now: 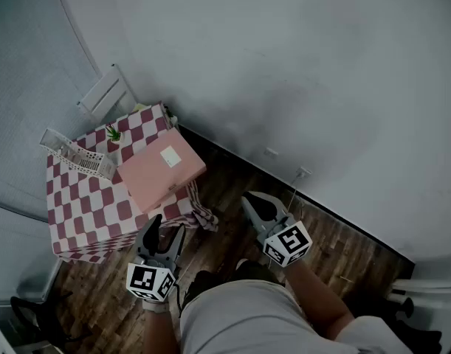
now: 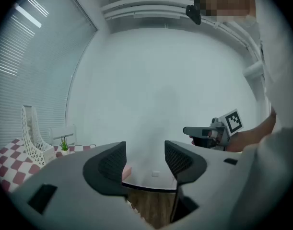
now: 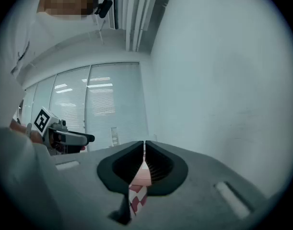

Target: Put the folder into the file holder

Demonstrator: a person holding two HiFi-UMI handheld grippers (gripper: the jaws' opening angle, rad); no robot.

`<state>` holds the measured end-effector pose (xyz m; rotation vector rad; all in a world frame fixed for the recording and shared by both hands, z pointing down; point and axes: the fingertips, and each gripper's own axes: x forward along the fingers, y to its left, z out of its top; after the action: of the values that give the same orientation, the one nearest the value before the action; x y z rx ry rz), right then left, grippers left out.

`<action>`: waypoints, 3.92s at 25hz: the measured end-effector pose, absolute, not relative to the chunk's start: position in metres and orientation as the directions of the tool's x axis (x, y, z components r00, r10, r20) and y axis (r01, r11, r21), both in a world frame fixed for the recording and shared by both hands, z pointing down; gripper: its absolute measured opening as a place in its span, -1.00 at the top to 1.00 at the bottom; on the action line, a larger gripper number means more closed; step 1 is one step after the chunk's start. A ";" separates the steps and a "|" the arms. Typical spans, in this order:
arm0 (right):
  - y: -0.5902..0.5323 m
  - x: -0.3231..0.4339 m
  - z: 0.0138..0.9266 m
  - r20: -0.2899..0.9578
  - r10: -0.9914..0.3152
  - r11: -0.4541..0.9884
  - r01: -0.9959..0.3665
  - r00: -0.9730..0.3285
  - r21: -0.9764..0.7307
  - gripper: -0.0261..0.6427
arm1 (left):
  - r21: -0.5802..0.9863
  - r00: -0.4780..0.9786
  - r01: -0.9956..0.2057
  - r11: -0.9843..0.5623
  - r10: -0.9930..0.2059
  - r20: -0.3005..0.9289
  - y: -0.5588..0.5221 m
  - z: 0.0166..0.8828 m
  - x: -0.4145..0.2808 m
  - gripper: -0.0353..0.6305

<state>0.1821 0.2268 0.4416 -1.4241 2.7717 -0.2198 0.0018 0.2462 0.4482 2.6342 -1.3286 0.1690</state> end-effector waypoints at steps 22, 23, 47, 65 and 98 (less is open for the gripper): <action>0.189 0.272 0.478 0.074 -0.801 0.556 -0.783 -0.595 -0.278 0.81 | 0.102 0.524 -0.849 -0.519 -0.800 0.292 0.224 0.487 0.079 0.20; 0.181 0.272 0.481 0.080 -0.800 0.555 -0.784 -0.595 -0.279 0.81 | 0.107 0.522 -0.850 -0.515 -0.800 0.297 0.217 0.491 0.079 0.20; -0.042 0.196 0.544 0.251 -0.650 0.650 -0.696 -0.717 -0.305 0.81 | -0.133 0.294 -0.881 -0.454 -0.745 0.599 0.053 0.619 0.038 0.16; -0.055 0.243 0.642 0.275 -0.592 0.635 -0.648 -0.758 -0.420 0.81 | -0.667 -0.124 -0.528 -0.526 -0.729 0.673 0.019 0.724 0.051 -0.05; -0.050 0.215 0.639 0.280 -0.523 0.698 -0.593 -0.805 -0.402 0.81 | -0.817 -0.256 -0.549 -0.177 -0.895 0.366 -0.011 0.641 0.021 -0.10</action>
<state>0.2153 -0.0498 0.6390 -1.0010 3.0264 -0.7999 0.0209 -0.0113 0.6412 2.0731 -2.1886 1.7618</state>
